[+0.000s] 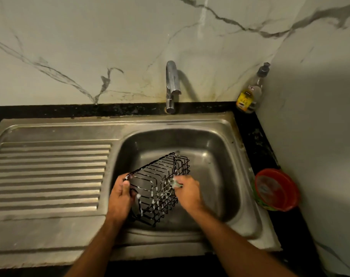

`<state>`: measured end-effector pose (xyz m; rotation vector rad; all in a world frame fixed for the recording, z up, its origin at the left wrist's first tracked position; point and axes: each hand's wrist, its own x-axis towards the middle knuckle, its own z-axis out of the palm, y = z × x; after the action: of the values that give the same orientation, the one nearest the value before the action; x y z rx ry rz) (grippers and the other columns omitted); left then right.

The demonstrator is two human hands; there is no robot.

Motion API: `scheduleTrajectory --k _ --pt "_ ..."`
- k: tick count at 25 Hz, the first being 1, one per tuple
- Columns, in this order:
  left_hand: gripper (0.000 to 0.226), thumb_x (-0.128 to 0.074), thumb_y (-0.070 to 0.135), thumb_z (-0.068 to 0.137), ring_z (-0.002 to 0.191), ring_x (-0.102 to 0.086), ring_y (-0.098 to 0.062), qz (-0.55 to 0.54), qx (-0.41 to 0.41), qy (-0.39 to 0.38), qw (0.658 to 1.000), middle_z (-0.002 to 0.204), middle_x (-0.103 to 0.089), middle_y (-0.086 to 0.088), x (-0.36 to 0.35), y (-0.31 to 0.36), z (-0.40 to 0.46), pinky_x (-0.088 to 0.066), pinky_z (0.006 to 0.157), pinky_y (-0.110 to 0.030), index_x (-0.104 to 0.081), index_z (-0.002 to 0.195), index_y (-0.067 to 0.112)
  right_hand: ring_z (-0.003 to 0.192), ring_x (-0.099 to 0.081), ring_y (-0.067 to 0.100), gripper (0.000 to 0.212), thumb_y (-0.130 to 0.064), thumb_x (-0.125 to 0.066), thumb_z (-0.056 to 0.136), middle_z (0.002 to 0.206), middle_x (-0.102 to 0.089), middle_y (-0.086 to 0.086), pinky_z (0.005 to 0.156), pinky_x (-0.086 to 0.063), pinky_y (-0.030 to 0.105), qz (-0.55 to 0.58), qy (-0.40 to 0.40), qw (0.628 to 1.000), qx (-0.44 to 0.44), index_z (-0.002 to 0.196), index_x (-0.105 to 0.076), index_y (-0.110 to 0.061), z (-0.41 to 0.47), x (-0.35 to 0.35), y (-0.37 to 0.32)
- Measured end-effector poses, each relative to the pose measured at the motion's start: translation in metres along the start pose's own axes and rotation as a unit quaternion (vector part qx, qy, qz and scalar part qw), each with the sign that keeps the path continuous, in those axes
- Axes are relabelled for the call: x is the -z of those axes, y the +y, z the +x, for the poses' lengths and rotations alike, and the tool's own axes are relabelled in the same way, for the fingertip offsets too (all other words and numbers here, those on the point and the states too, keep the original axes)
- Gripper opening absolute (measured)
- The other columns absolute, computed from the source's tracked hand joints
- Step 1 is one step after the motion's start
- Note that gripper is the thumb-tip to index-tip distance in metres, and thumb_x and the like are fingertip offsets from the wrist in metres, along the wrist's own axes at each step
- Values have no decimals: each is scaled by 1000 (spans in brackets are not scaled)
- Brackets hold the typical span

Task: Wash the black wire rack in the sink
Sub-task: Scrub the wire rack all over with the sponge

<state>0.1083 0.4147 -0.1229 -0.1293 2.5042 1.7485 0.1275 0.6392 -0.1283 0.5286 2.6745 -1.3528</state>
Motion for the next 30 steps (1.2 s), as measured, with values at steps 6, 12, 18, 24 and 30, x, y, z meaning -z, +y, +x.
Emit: scheduleTrajectory --k 6,12,18,24,30 --pt "25 -31 16 112 49 -56 -19 -136 62 -10 989 62 -62 -6 -8 18 -6 -55 52 -30 -55 107 12 79 -66 -5 33 -5 -75 83 100 -74 -10 78 -54 11 143 59 988 -30 111 -75 -22 7 25 -28" --pt "28 -30 23 112 49 -58 -28 -137 48 -13 989 64 -57 -12 -8 17 -3 -53 57 -38 -44 96 5 95 -61 7 21 -10 -64 89 110 -66 -5 88 -54 24 -52 -80 972 213 104 -75 -20 -33 32 -42" --pt "32 -33 22 112 47 -60 -20 -230 79 31 970 66 -49 -18 -25 30 1 -54 51 -28 -49 98 -2 92 -58 14 26 -8 -63 81 96 -67 -5 82 -53 24 -132 73 897 416 99 -77 -21 -42 27 -50" --pt "25 -35 23 112 49 -60 -27 -216 103 -43 970 62 -53 -9 -27 56 7 -60 56 -37 -44 93 10 99 -62 23 35 -9 -57 82 109 -60 -5 86 -55 35 -257 -59 933 245 108 -70 -27 -51 50 -78" --pt "25 -36 25 112 51 -65 -23 -241 136 -29 961 65 -54 -10 -14 61 14 -61 58 -39 -47 96 10 116 -51 23 43 -10 -54 93 124 -49 2 93 -52 39 -298 -28 922 247 133 -55 -23 -33 34 -111"
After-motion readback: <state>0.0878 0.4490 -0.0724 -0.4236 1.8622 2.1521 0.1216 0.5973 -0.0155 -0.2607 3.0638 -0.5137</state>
